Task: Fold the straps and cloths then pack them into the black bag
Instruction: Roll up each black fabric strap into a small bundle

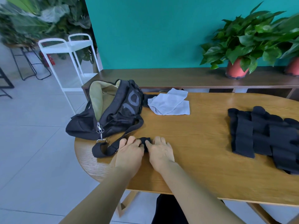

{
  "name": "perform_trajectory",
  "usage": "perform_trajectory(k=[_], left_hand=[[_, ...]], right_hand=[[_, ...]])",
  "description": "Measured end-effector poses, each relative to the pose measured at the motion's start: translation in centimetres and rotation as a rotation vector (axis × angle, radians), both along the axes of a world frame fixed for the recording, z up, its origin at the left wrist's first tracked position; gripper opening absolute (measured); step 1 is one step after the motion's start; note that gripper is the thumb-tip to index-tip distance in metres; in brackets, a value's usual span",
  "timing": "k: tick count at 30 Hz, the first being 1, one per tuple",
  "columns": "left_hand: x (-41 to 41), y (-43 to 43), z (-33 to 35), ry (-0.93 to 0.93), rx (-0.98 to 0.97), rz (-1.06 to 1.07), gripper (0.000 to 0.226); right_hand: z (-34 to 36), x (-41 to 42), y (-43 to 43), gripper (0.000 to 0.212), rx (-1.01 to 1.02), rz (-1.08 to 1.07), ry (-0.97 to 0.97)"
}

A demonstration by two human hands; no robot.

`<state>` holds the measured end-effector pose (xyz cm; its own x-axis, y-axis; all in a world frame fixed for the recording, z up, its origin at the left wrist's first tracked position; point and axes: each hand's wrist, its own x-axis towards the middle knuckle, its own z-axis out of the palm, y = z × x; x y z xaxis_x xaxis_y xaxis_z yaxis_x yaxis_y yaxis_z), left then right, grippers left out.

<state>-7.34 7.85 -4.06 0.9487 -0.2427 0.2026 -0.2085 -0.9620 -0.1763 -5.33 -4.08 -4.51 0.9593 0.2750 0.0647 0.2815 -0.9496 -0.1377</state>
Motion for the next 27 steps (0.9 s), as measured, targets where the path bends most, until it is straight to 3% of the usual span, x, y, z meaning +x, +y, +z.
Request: perform_trajectory(k=[13,22,27], left_hand=[[1.0,-4.1,-0.5,-0.128,-0.09,-0.075,0.041],[1.9,-16.8,0.7,-0.032,-0.179,-0.338,0.021],[2.5,-24.0,1.1,-0.038,-0.229,-0.531,0.039]], right_hand=[[0.8,0.2,-5.7,0.062,-0.033,-0.046,-0.062],[3.1,-1.3,-19.5,0.053,-0.053,-0.329,-0.247],[3.0,-2.2,-25.8,0.039,-0.065,-0.574,-0.31]])
